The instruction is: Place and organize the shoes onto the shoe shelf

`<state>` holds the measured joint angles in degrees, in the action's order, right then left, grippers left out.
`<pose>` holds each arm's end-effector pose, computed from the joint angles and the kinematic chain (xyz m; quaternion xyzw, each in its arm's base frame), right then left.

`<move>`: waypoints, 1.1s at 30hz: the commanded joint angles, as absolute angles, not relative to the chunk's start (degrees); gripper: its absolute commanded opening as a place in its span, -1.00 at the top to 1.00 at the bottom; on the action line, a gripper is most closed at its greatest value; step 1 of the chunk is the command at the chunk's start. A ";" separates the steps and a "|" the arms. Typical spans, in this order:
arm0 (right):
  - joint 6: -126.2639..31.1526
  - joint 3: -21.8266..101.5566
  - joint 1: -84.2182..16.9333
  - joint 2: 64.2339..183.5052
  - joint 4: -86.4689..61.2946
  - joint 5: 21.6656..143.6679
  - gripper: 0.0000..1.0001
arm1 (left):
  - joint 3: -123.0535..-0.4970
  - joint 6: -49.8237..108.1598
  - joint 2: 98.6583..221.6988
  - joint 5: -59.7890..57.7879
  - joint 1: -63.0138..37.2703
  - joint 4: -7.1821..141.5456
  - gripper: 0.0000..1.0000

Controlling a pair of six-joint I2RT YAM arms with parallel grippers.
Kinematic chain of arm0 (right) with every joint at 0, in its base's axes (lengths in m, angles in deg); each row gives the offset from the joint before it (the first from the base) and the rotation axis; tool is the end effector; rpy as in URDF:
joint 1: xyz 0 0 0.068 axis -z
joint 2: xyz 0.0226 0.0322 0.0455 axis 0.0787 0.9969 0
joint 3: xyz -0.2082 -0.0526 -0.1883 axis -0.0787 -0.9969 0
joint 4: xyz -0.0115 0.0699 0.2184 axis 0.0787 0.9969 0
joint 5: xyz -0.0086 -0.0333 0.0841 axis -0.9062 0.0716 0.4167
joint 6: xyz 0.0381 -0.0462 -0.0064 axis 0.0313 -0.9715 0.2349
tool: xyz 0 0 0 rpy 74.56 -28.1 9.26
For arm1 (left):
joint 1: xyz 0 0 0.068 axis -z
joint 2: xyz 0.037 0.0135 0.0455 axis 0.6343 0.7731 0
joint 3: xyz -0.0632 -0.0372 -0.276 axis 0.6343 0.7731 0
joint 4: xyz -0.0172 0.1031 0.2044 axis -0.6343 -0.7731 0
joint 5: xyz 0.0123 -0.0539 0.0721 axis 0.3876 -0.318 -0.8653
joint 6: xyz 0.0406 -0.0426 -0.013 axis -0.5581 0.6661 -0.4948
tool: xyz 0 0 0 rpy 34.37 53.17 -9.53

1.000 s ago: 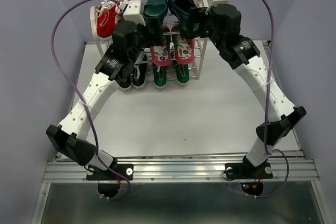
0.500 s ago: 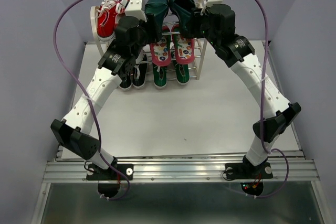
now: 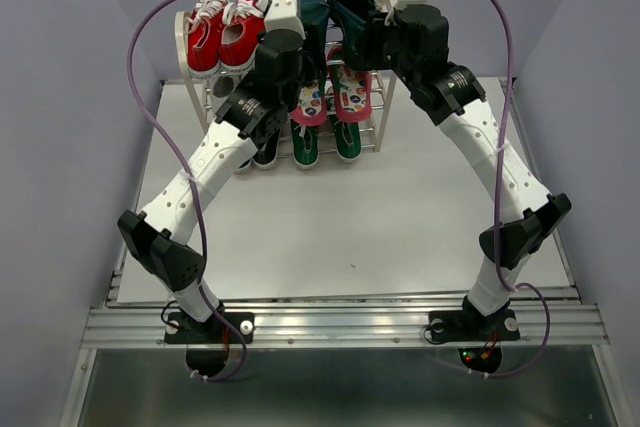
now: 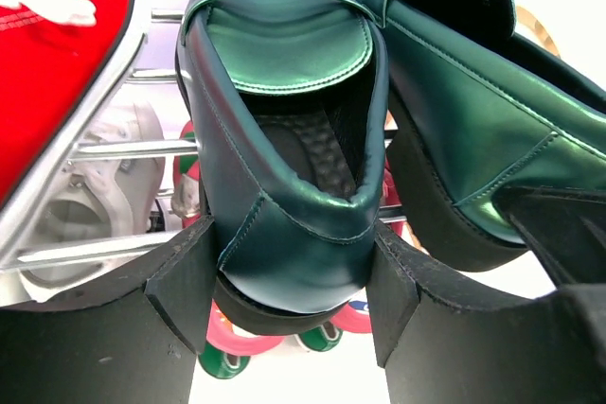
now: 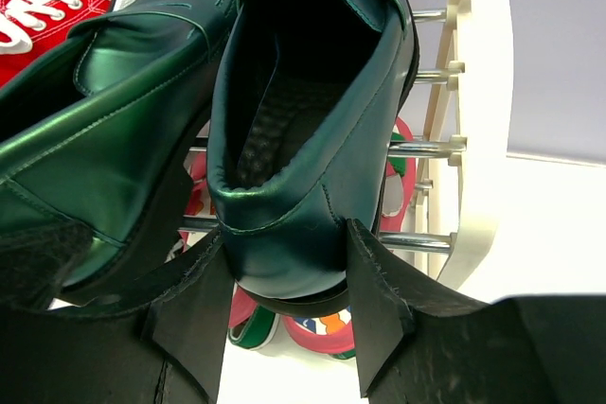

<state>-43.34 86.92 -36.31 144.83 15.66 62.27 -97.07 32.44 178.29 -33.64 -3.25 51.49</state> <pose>0.3197 0.1866 0.4982 -0.0638 0.7520 0.1594 0.6364 0.2868 -0.1865 0.4998 -0.0200 0.7048 -0.1640 0.6899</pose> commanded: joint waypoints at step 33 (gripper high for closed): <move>-41.63 80.07 -36.24 135.60 13.01 65.53 -1.00 | -92.53 32.27 163.28 -41.24 3.52 51.55 -0.98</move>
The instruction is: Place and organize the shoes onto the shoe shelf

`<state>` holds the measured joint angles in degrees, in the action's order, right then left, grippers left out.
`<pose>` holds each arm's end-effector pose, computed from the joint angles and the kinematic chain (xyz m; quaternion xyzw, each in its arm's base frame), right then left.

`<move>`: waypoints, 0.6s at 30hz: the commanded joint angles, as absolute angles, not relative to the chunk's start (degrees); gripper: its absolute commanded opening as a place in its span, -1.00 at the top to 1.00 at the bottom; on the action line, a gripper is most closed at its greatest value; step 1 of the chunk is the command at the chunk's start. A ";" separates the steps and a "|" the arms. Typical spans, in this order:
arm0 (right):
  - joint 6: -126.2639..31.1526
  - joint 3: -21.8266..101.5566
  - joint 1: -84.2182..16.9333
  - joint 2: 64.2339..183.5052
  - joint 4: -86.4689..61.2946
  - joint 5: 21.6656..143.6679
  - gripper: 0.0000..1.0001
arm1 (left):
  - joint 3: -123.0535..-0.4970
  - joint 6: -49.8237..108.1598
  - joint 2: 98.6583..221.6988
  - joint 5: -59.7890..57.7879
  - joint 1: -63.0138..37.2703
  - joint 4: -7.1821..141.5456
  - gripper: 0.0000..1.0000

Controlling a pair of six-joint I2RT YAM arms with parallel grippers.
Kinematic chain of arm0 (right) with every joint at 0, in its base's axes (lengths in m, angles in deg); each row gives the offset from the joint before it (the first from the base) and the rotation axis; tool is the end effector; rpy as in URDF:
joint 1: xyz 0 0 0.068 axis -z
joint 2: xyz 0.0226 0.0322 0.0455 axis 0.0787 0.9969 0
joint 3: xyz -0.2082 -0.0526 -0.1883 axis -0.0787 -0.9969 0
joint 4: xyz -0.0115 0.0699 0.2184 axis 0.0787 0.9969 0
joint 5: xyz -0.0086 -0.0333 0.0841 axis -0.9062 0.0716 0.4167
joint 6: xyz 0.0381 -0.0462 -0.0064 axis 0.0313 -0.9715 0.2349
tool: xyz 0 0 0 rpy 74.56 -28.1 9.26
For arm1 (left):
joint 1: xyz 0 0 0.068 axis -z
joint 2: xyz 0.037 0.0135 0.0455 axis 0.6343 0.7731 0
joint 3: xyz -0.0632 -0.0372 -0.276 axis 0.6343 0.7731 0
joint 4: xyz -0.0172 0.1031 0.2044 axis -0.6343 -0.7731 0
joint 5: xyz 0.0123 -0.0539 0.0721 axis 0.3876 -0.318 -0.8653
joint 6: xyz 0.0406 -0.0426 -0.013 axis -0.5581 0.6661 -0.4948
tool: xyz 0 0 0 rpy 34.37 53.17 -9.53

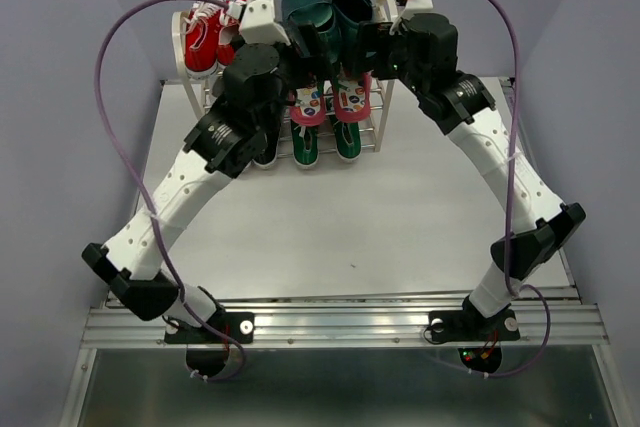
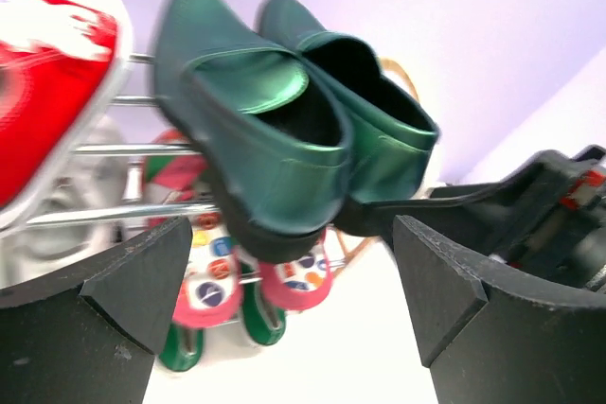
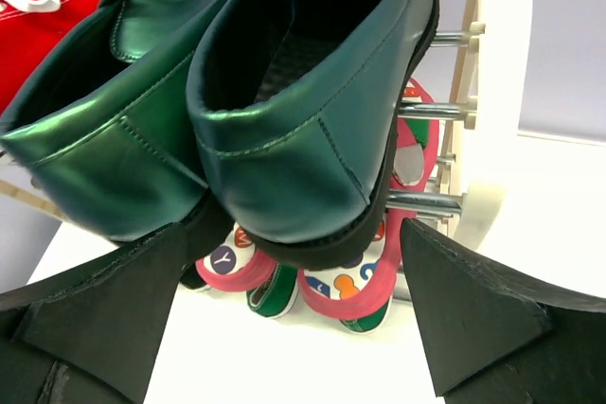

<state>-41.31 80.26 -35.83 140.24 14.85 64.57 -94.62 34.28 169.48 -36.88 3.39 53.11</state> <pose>0.3056 0.1764 0.4929 -0.0624 0.7596 0.1787 0.6223 0.2222 -0.1773 0.5352 -0.0327 0.6593 -0.2288 0.7155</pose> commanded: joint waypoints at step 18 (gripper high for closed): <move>-40.75 56.53 -36.24 116.36 11.87 55.87 -1.00 | -83.99 29.20 156.39 -34.87 -16.77 44.77 -0.98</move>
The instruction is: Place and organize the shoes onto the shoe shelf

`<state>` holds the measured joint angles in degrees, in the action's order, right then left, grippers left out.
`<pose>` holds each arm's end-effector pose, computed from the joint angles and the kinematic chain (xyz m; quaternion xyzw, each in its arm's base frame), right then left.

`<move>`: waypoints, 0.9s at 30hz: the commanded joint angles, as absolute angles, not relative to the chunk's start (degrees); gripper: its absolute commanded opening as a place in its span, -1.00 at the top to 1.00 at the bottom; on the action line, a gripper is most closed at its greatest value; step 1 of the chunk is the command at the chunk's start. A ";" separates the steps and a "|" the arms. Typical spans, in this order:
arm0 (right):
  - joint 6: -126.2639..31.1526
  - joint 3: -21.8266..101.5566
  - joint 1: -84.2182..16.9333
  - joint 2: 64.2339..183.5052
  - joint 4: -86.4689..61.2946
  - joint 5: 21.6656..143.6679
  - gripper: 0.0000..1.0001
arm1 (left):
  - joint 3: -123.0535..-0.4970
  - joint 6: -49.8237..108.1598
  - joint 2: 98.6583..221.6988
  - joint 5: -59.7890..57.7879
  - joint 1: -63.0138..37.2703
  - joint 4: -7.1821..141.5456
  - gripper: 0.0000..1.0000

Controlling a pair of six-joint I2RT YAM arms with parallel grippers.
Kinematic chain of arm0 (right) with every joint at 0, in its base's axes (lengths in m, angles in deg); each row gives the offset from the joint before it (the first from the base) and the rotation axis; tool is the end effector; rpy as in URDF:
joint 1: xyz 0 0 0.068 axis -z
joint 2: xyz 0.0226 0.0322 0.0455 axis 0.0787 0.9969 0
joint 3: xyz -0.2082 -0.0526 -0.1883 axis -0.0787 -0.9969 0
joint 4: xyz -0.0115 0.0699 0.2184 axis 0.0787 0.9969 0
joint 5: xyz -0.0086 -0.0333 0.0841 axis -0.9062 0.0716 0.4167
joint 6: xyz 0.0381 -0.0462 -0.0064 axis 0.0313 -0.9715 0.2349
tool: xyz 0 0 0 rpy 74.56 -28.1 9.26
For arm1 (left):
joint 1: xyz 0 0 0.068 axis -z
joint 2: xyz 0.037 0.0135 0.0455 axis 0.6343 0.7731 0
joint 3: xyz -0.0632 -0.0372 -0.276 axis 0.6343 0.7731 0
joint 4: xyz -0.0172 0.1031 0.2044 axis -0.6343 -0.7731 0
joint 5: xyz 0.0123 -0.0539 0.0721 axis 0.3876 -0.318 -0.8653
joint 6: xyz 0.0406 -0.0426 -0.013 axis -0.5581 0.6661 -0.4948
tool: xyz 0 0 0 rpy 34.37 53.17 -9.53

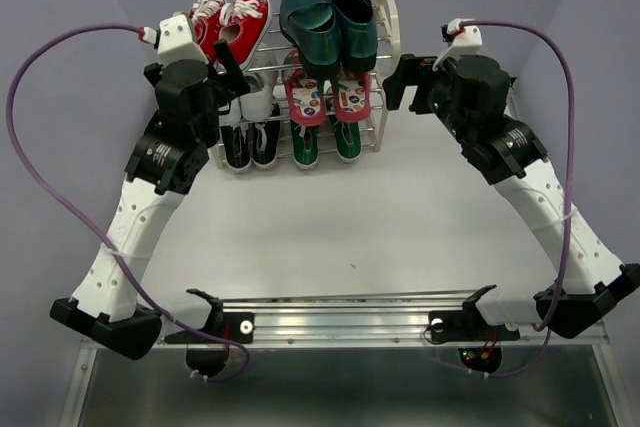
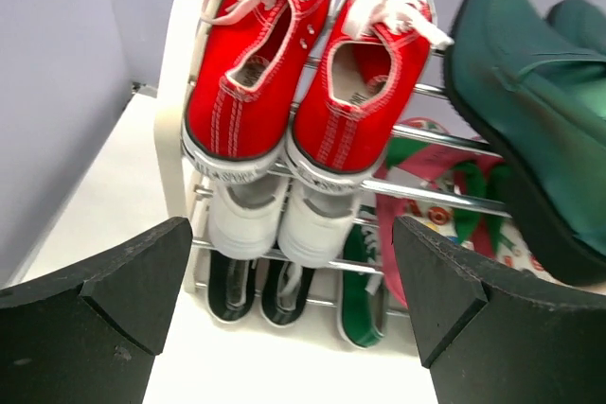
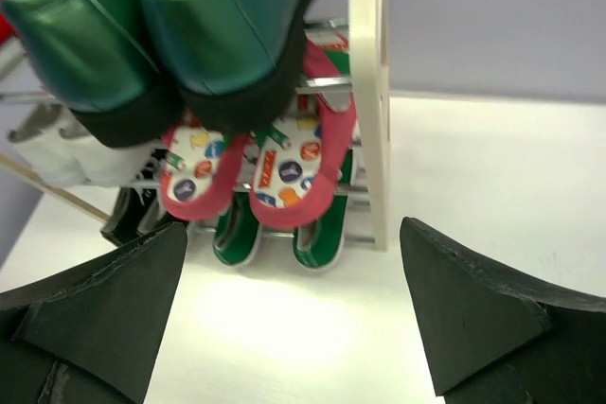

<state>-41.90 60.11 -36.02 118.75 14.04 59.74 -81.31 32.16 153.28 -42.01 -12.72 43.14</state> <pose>0.2163 0.1187 0.4956 -0.0364 0.7484 0.1525 0.6445 0.1895 -0.0681 0.5119 -0.1298 0.6884 -0.0569 0.7113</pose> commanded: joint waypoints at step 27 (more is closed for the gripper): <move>-42.68 51.33 -36.24 113.98 10.81 54.72 -1.00 | -87.96 20.75 164.48 -16.13 -22.76 52.69 -0.75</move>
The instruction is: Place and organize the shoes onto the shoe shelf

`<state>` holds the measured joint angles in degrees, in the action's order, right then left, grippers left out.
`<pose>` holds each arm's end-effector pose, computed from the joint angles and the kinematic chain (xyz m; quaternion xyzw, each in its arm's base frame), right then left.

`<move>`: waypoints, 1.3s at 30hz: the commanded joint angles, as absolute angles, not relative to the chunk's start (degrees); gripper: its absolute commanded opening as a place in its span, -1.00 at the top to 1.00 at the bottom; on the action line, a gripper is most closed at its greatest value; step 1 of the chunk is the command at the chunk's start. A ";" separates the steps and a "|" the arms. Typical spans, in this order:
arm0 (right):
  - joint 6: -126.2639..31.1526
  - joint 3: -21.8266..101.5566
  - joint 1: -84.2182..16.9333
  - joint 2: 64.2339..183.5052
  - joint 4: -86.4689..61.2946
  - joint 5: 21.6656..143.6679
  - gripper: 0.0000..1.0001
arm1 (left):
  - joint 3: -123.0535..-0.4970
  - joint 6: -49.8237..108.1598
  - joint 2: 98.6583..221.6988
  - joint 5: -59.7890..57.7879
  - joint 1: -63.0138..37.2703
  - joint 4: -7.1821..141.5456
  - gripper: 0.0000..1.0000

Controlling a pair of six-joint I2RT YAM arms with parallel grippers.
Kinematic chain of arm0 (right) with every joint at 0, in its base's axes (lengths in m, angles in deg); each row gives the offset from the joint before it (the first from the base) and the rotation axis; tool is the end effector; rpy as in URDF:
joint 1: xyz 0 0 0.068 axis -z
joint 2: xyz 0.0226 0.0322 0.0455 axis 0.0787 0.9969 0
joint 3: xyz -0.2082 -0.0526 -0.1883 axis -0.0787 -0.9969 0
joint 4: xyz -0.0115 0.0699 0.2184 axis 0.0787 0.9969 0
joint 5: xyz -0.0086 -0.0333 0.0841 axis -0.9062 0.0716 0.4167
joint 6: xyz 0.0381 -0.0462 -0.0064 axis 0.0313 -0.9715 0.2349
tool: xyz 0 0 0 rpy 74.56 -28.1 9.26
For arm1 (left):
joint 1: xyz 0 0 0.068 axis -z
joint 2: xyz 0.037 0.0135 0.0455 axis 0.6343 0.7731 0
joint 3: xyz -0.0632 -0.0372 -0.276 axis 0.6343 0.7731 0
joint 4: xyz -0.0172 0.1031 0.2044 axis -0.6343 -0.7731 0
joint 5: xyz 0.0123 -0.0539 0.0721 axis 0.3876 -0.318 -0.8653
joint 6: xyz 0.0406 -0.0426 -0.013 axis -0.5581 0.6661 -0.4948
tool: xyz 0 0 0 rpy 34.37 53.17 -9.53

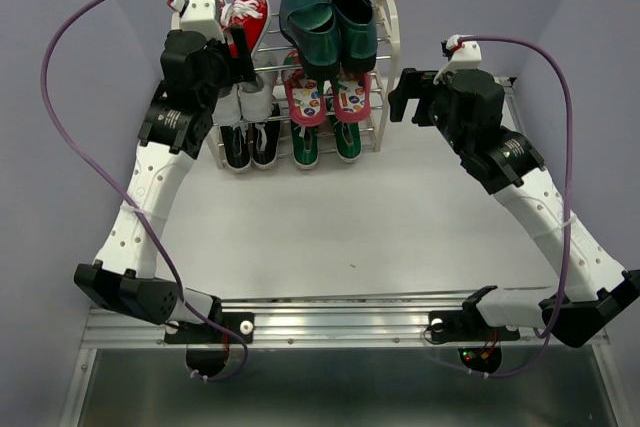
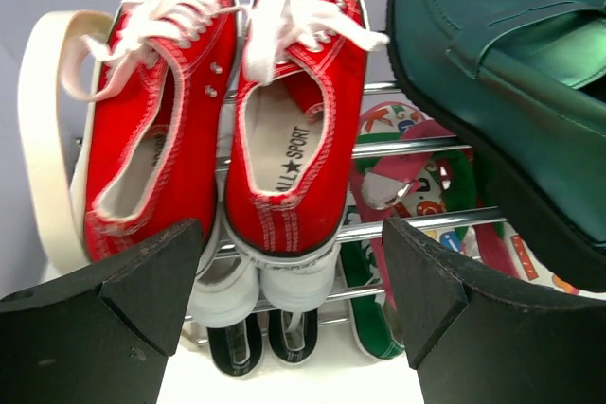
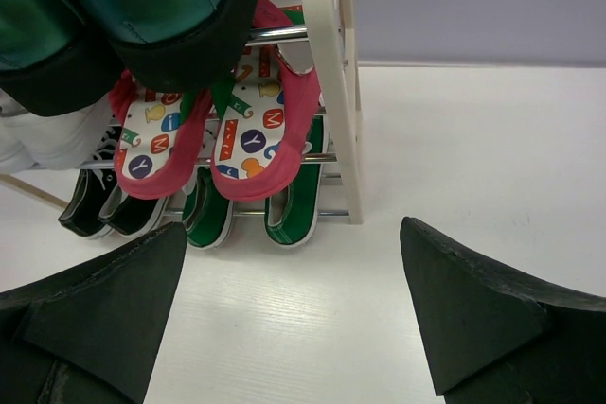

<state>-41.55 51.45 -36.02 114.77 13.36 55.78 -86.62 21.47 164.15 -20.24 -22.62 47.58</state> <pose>0.2085 0.1106 0.4675 -0.0192 0.7695 0.1161 0.6277 0.2603 -0.0695 0.5071 0.0115 0.7062 -0.0597 0.7054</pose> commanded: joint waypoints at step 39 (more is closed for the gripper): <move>-43.38 49.57 -36.24 112.05 10.37 53.67 -1.00 | -91.82 34.90 171.43 -47.49 -15.99 49.79 1.00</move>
